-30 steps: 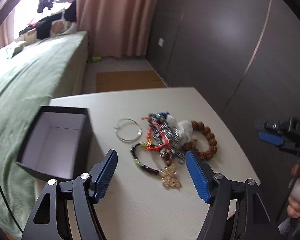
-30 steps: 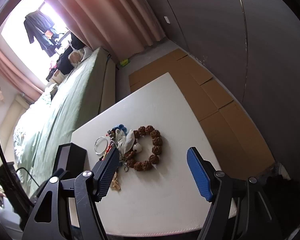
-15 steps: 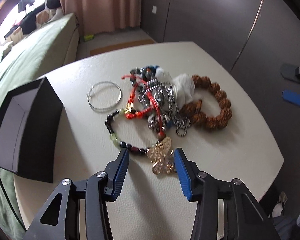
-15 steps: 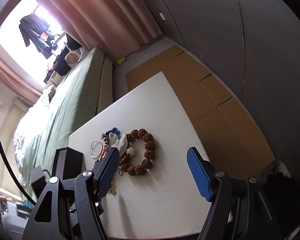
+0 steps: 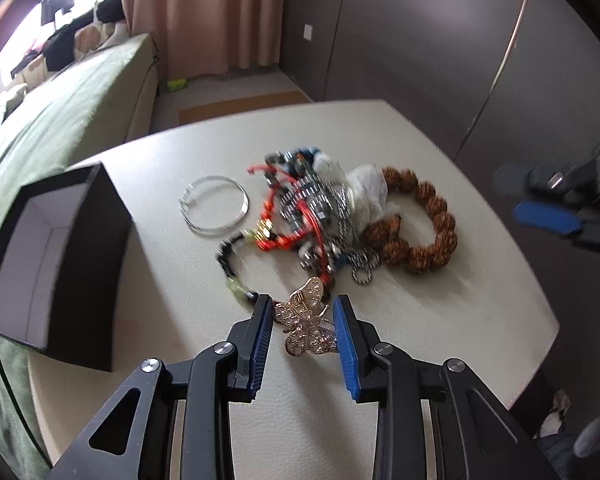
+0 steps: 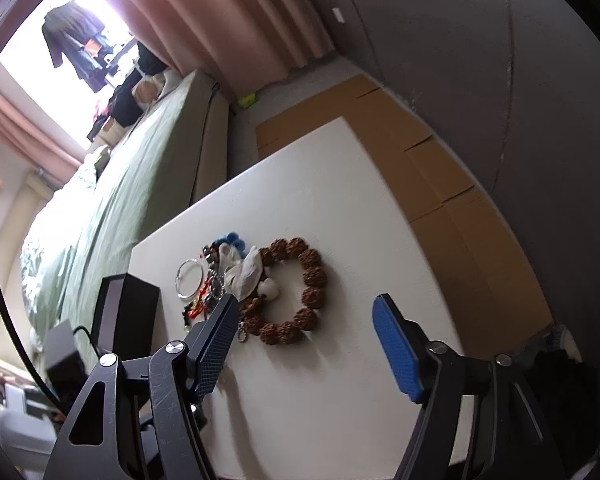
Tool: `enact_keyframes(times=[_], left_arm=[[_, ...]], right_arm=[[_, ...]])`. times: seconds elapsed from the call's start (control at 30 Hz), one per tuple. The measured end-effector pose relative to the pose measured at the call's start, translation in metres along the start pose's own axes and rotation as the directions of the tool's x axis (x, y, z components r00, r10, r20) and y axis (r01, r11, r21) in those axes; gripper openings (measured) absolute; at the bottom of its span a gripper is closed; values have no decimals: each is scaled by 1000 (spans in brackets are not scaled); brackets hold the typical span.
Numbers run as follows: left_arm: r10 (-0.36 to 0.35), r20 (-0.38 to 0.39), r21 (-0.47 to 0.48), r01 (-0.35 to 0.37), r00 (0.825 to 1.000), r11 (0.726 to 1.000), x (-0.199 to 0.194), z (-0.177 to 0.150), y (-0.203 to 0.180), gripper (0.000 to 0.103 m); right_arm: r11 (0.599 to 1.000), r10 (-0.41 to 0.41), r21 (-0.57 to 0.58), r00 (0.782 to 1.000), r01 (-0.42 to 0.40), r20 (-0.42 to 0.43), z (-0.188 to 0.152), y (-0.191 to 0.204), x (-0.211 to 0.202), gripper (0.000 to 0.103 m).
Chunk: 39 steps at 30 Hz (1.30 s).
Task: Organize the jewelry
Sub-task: 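Drop the pendant into the black box with left gripper while right gripper drops bracelet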
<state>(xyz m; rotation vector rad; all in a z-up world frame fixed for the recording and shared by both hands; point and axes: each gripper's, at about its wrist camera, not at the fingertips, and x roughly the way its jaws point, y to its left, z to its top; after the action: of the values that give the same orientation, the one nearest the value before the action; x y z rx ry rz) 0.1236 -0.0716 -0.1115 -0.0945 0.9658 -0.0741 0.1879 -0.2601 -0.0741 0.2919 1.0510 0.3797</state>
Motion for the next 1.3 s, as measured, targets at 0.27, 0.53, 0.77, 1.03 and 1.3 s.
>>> enact_keyframes(times=[0.27,0.53,0.77,1.03,1.3], left_arm=[[3,75,-77,2,997,997,-33,12,34,32],[6,134,-138,12,991,990,-57,20,65,32],[36,185,-211,4,982,977,-76,23,101,32],[38,193,-291,20,981,957,-83,27,135,32],[-7,184,-353,72,983,933,-82,29,157,33]], right_arm=[[998,-52,-21,997,51,-59,3,8,34,49],[973,-217,-99,972,209,-87,6,18,71,37],[968,-224,-118,974,220,-18,10,28,61,20],[990,-60,-118,981,82,184,17,59,1,19],[971,55,-239,969,5,242,32,125,-24,19]])
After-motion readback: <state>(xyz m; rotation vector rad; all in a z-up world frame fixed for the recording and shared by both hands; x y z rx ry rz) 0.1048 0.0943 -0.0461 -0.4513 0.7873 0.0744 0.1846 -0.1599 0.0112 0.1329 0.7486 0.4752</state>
